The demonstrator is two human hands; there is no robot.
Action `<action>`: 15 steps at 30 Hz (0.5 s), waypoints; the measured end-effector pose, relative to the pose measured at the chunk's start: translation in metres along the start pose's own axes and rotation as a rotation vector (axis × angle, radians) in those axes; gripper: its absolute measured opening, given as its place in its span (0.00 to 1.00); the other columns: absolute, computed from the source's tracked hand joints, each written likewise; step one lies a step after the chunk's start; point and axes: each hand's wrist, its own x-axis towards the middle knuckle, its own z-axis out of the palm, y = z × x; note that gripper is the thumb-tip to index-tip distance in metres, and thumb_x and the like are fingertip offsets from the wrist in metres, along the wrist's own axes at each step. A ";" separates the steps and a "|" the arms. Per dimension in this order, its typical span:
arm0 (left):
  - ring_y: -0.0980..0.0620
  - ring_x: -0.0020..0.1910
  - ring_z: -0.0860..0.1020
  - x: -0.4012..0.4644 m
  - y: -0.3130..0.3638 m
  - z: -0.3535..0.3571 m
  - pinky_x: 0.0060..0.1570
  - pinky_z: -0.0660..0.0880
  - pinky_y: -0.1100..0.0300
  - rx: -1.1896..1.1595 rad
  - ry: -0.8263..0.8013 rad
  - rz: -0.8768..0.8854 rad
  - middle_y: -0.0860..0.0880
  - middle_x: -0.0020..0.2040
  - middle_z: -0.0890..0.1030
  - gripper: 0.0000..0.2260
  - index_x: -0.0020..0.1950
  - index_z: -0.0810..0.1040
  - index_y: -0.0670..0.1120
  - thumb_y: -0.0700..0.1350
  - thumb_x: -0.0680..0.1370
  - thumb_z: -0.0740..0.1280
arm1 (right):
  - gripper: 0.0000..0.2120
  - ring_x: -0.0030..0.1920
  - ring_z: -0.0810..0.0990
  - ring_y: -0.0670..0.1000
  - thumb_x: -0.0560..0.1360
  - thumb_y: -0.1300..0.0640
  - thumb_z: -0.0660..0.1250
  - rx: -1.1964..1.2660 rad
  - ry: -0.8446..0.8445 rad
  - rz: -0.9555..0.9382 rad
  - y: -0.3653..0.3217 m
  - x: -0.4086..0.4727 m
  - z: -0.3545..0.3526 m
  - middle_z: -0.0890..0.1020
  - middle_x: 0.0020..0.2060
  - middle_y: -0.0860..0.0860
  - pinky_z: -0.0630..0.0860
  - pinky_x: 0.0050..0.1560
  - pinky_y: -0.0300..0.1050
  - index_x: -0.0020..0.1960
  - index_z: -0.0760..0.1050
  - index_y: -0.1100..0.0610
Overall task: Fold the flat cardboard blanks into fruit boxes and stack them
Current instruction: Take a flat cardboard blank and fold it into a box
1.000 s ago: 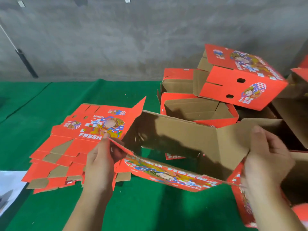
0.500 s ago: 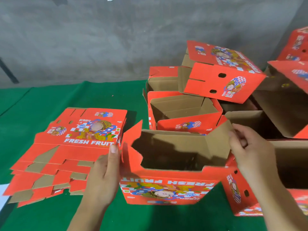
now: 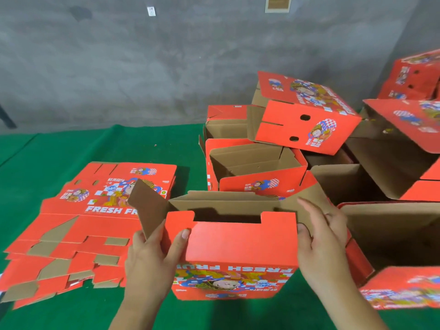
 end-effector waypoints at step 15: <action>0.39 0.51 0.72 0.001 0.018 0.014 0.55 0.71 0.43 -0.016 0.143 0.007 0.49 0.49 0.71 0.33 0.72 0.76 0.56 0.68 0.70 0.70 | 0.33 0.69 0.75 0.50 0.76 0.51 0.61 -0.239 -0.454 -0.261 -0.049 0.011 0.045 0.64 0.79 0.44 0.73 0.66 0.45 0.81 0.58 0.44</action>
